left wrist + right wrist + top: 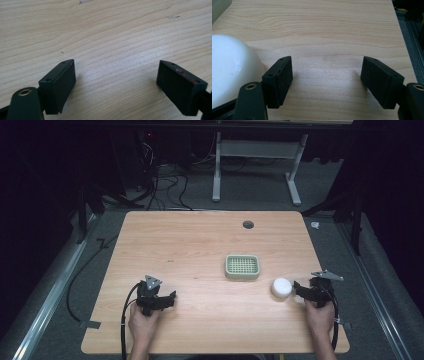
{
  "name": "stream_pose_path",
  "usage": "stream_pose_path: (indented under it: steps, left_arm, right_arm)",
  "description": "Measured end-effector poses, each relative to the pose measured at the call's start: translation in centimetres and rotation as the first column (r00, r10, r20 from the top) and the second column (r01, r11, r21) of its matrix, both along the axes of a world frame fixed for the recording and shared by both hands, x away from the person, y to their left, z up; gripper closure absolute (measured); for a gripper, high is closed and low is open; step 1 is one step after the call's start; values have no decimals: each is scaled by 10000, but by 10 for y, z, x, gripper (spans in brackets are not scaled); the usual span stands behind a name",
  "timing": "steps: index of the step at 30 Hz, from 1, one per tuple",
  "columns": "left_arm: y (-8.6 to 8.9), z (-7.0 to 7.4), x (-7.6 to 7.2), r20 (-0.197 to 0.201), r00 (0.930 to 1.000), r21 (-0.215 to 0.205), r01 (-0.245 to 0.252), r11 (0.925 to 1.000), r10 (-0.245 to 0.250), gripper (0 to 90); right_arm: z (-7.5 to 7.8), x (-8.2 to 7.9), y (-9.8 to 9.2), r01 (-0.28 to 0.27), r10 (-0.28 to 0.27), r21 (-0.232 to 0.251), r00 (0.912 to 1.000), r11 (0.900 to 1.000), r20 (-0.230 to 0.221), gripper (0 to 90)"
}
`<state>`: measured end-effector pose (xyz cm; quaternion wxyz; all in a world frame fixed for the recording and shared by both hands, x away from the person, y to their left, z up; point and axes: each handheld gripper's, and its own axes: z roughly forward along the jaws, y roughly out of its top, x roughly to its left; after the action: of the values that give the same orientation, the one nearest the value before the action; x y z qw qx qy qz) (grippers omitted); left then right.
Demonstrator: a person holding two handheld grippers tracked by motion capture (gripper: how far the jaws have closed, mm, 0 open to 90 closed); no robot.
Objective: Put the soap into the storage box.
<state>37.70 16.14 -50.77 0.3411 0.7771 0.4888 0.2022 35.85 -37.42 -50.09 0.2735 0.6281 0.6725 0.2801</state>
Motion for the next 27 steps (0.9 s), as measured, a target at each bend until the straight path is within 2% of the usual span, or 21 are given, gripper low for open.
stream_pose_path:
  steps: [27]
  left_arm:
    - [0, 0, 0, -5, 10000, -1, -5, 10000, 5, 163]
  right_arm:
    - [0, 0, 0, -95, 95, 23, 10000, 10000, -25, 248]
